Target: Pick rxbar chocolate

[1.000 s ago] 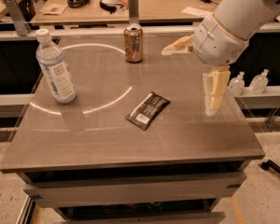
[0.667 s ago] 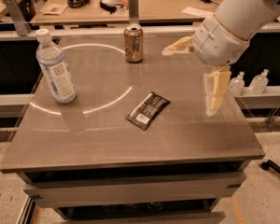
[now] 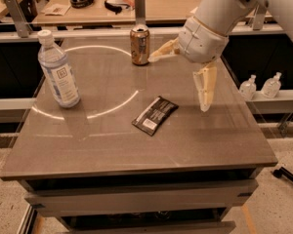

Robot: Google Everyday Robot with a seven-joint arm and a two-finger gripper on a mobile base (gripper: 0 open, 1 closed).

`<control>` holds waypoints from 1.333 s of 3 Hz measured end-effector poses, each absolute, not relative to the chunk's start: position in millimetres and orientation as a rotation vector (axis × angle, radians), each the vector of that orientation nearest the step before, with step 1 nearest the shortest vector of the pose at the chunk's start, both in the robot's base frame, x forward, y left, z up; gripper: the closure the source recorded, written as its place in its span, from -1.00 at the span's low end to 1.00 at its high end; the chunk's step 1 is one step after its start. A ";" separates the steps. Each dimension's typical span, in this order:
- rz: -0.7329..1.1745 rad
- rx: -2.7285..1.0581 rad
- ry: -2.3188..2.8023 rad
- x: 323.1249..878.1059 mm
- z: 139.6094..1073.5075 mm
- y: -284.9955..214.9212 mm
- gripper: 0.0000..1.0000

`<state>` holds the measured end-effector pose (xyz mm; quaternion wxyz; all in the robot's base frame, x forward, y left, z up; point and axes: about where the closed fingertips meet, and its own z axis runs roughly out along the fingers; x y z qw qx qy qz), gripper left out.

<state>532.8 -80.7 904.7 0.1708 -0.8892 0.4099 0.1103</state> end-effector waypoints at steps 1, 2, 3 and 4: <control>0.363 -2.586 1.047 553.5 889.5 -58.2 -1.00; 0.388 -2.616 1.009 565.1 869.6 -45.8 -1.00; 0.430 -2.644 1.020 566.6 845.6 -41.7 -1.00; 0.473 -2.667 1.018 559.6 831.0 -38.8 -1.00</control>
Offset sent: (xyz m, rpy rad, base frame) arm 0.0197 0.0311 -0.0617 -0.0675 0.1446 0.2119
